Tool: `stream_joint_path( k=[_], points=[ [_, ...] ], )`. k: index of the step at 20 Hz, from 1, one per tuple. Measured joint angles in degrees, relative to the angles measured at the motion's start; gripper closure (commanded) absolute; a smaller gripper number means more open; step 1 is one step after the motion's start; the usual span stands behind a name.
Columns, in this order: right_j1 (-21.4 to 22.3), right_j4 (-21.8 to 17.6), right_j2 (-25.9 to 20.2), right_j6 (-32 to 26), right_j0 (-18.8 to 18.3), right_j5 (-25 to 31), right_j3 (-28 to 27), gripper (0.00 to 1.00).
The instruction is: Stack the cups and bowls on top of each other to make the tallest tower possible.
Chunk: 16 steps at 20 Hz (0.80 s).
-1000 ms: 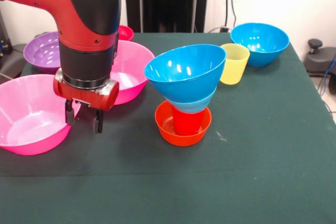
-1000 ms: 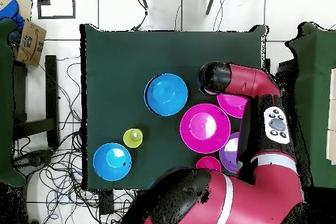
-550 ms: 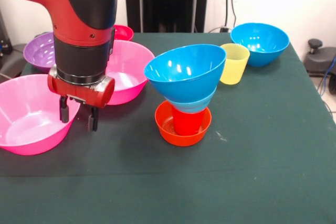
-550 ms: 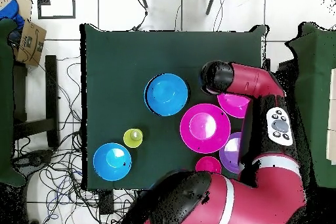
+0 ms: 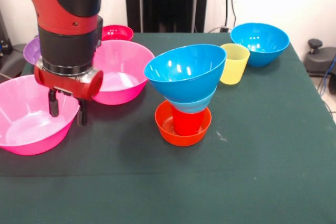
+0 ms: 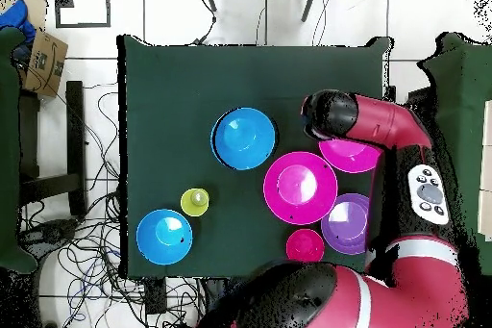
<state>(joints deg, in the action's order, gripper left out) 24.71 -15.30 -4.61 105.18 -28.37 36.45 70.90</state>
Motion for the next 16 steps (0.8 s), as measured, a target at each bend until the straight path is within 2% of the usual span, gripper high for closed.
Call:
stream_joint_path(
  k=[6,16],
  points=[
    [-0.17,0.02,0.82,0.0,0.08,0.0,0.04,0.0],
    [-3.97,0.04,0.54,0.0,-0.93,-0.69,0.02,0.0]
  ],
)
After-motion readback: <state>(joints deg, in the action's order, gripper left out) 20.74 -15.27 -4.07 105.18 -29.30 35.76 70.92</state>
